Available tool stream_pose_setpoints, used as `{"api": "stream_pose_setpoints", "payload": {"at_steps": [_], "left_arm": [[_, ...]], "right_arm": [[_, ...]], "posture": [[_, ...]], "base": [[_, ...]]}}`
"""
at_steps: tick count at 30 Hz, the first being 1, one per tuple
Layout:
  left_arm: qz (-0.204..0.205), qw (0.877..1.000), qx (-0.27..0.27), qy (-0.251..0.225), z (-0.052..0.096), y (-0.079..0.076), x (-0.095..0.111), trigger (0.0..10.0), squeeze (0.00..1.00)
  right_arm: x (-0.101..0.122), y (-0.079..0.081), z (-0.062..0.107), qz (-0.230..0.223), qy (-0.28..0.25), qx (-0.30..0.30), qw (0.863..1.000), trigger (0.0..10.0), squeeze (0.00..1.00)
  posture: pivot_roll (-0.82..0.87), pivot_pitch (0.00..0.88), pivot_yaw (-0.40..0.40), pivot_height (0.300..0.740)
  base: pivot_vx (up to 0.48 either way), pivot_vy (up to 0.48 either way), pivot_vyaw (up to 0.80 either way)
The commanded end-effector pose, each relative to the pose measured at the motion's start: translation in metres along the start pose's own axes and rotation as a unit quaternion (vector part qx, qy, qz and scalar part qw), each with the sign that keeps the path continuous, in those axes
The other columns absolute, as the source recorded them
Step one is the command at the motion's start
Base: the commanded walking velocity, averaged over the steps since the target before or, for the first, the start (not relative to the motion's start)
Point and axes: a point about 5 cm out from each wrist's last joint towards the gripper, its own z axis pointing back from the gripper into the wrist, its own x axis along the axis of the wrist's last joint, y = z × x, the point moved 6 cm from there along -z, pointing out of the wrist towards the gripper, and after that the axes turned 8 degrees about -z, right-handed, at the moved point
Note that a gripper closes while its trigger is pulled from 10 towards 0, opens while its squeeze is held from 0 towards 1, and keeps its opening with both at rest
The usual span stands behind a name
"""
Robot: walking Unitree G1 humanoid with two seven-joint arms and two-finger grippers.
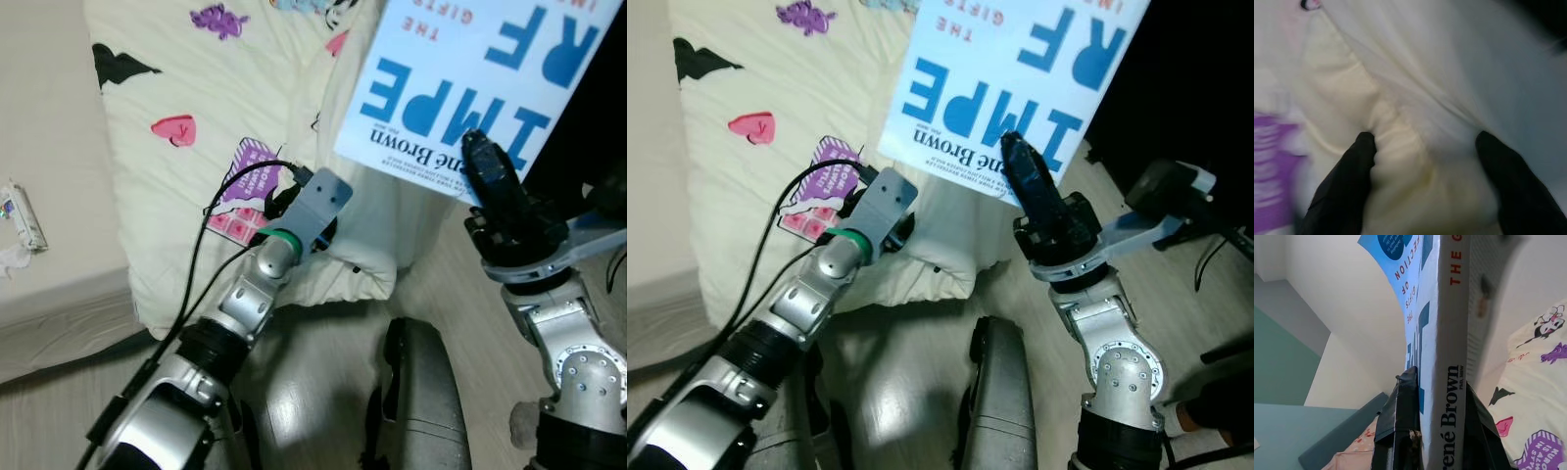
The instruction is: Clean up the room
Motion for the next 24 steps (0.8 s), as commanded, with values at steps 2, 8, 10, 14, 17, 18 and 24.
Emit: {"api": "stream_pose_setpoints", "payload": {"at_steps": [2, 8, 10, 14, 17, 18, 24], "left_arm": [[0.108, 0.990, -0.089, -0.022, 0.000, -0.044, 0.018, 10.0, 0.00], [0.288, 0.927, -0.242, -0.008, 0.015, -0.104, 0.050, 10.0, 0.00], [0.320, 0.906, -0.276, -0.002, 0.022, -0.116, 0.057, 10.0, 0.00], [0.458, 0.795, -0.398, -0.003, 0.051, -0.138, 0.095, 10.0, 0.00], [0.432, 0.825, -0.364, -0.014, 0.044, -0.119, 0.085, 10.0, 0.00], [0.407, 0.846, -0.344, -0.023, 0.040, -0.109, 0.079, 10.0, 0.00], [0.225, 0.966, -0.100, -0.077, 0.007, -0.008, 0.041, 10.0, 0.00]], "right_arm": [[0.004, 0.011, -0.003, 0.006, -0.009, 0.023, 1.000, 0.0, 0.00], [0.001, 0.010, -0.005, 0.003, -0.008, 0.025, 1.000, 0.0, 0.00], [0.001, 0.010, -0.005, 0.003, -0.008, 0.025, 1.000, 0.0, 0.00], [0.001, 0.010, -0.005, 0.004, -0.008, 0.026, 1.000, 0.0, 0.00], [0.002, 0.010, -0.005, 0.006, -0.010, 0.025, 1.000, 0.0, 0.00], [0.003, 0.010, -0.004, 0.006, -0.010, 0.024, 1.000, 0.0, 0.00], [0.004, 0.009, -0.001, 0.008, -0.013, 0.022, 1.000, 0.0, 0.00]], "posture": [[-0.01, 0.189, 0.070, 0.522], [-0.01, 0.182, 0.071, 0.522], [-0.01, 0.177, 0.072, 0.522], [-0.02, 0.172, 0.073, 0.522], [-0.02, 0.169, 0.072, 0.522], [-0.02, 0.169, 0.072, 0.522], [-0.01, 0.170, 0.074, 0.522]], "base": [[0.000, 0.000, 0.00], [0.000, 0.000, 0.00], [0.000, 0.000, 0.00], [0.000, 0.000, 0.00], [0.000, 0.000, 0.00], [0.000, 0.000, 0.00], [0.000, 0.000, 0.00]]}}
